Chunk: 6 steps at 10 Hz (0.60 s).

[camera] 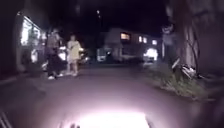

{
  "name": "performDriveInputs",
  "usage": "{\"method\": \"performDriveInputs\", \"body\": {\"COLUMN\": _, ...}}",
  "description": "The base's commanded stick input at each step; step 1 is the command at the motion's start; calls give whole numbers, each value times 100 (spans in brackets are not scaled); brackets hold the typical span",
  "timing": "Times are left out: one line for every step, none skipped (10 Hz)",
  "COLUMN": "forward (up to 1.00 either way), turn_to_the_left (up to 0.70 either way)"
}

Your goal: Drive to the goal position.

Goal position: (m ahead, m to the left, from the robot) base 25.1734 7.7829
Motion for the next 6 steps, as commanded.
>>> {"method": "performDriveInputs", "body": {"forward": 100, "turn_to_the_left": 0}}
{"method": "performDriveInputs", "body": {"forward": 100, "turn_to_the_left": 0}}
{"method": "performDriveInputs", "body": {"forward": 100, "turn_to_the_left": 0}}
{"method": "performDriveInputs", "body": {"forward": 100, "turn_to_the_left": 0}}
{"method": "performDriveInputs", "body": {"forward": 100, "turn_to_the_left": 0}}
{"method": "performDriveInputs", "body": {"forward": 100, "turn_to_the_left": 0}}
